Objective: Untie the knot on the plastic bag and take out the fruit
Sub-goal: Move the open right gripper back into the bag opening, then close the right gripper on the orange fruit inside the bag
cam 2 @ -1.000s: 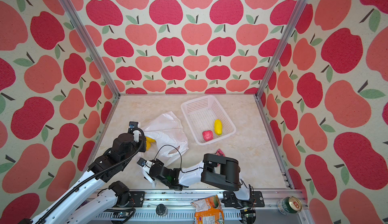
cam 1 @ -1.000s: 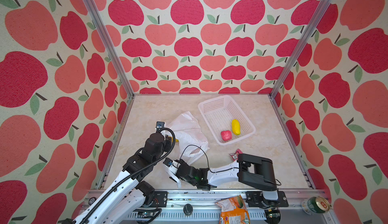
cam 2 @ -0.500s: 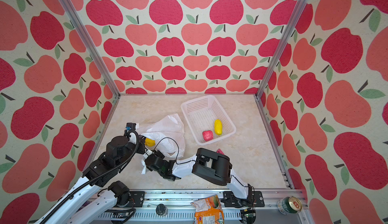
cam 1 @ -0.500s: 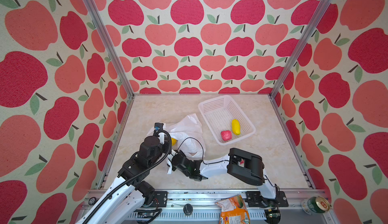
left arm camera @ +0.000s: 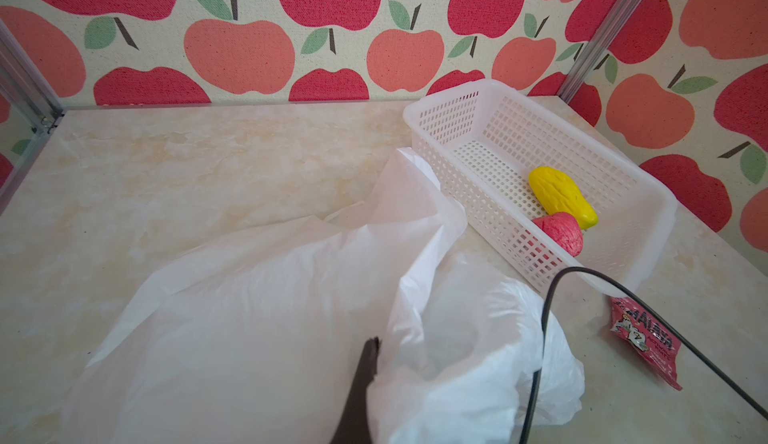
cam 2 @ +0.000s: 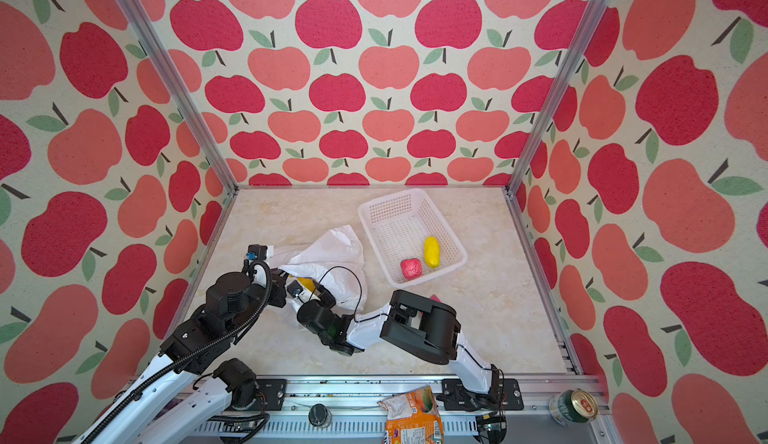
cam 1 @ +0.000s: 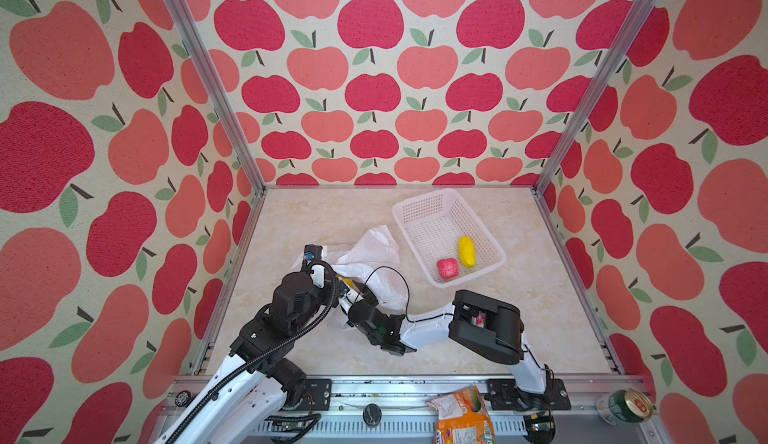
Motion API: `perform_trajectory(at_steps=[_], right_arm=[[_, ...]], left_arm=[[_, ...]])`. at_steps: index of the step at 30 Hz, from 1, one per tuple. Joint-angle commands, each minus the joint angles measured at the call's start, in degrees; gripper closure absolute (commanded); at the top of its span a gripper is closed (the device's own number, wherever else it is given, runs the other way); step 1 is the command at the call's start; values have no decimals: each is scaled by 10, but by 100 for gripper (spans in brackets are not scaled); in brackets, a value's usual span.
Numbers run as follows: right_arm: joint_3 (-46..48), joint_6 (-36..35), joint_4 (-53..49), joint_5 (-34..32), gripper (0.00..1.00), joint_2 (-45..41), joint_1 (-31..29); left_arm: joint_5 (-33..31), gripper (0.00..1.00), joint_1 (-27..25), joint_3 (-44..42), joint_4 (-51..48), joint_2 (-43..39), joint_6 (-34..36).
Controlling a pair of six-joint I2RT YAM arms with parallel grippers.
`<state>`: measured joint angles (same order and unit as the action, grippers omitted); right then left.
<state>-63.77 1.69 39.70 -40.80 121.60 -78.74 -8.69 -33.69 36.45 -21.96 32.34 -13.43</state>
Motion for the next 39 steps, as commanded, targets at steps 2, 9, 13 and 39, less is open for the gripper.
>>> perform_trajectory(at_steps=[2,9,13,39], right_arm=[[31,-2,-33,-63,24,-42,2],[36,-31,-92,-144,8,-66,2],[25,-35,-115,-162,5,-57,4],[-11,139,-306,-108,24,-20,63]], left_arm=[[-25,100,-2,-3,9,2,7],[-37,100,-4,5,5,35,7],[-37,100,-3,6,1,31,5],[-35,100,-3,0,-2,10,2]])
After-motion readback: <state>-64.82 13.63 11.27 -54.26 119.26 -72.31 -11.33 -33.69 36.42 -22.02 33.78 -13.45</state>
